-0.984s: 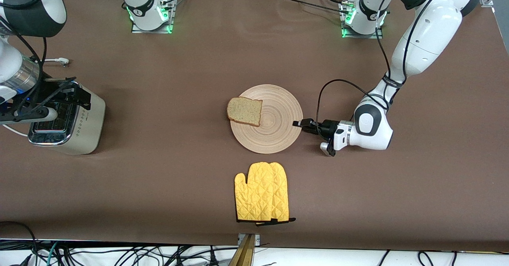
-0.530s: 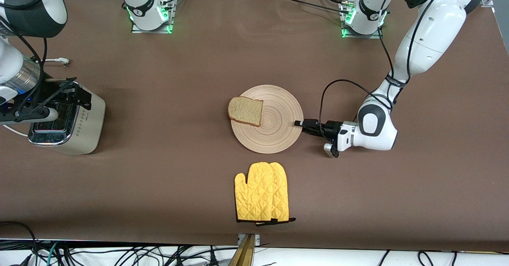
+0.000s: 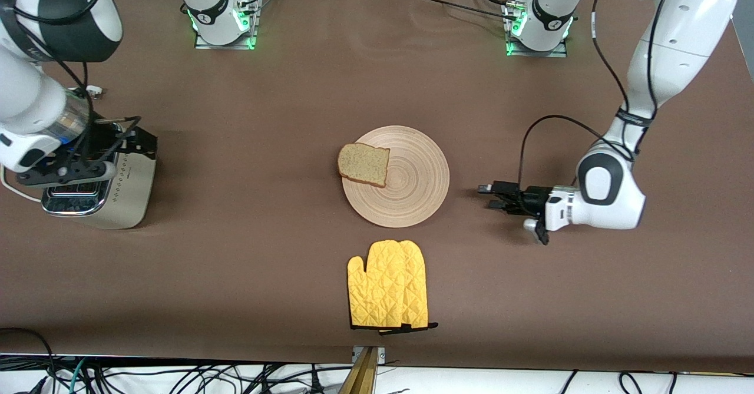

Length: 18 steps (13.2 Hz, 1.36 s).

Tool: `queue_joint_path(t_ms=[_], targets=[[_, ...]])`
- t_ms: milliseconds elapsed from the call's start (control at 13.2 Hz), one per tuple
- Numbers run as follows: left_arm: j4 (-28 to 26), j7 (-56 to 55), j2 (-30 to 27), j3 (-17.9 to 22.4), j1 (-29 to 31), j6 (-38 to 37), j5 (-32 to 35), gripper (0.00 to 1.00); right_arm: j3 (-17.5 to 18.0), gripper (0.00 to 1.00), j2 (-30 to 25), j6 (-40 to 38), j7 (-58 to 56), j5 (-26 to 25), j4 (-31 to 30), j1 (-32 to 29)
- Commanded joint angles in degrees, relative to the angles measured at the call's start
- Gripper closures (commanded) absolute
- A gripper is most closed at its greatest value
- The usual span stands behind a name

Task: Move plate and put bread in toaster
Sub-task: 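Release the plate with the left gripper while the right gripper reaches out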

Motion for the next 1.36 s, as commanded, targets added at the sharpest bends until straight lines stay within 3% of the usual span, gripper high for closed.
queue_joint_path(t_ms=[0,227,454,757,984,1135,1286], targets=[[2.00,-0.67,-2.98,0.08,0.93,-1.79,12.31,0.00,0.03,0.00,0.94,-0.45,0.68,7.21,-0.64,0.37],[3.16,-9.07,-9.11,-0.27,0.49,-1.96,29.30,0.00,0.12,0.00,2.70,2.01,0.68,16.51,-3.53,0.63],[4.47,-20.15,-15.97,-1.41,-0.04,-7.30,40.48,0.00,0.21,0.00,4.02,10.07,0.68,24.28,-10.20,3.16],[9.74,-27.91,-23.18,-2.20,-1.01,-15.30,46.30,0.00,0.21,0.00,5.95,17.92,0.68,35.25,-16.72,7.49],[8.70,-32.74,-30.12,-0.81,-3.53,-16.46,47.96,0.00,0.21,0.00,8.94,19.84,-0.28,43.35,-17.25,9.68],[8.44,-36.96,-33.55,4.36,-9.15,-17.34,49.47,0.00,0.21,0.00,10.96,23.97,-1.86,45.38,-17.95,12.75],[7.30,-37.06,-37.15,8.59,-11.81,-17.52,49.03,0.00,0.30,0.00,13.07,26.79,-3.09,50.98,-18.48,15.03]])
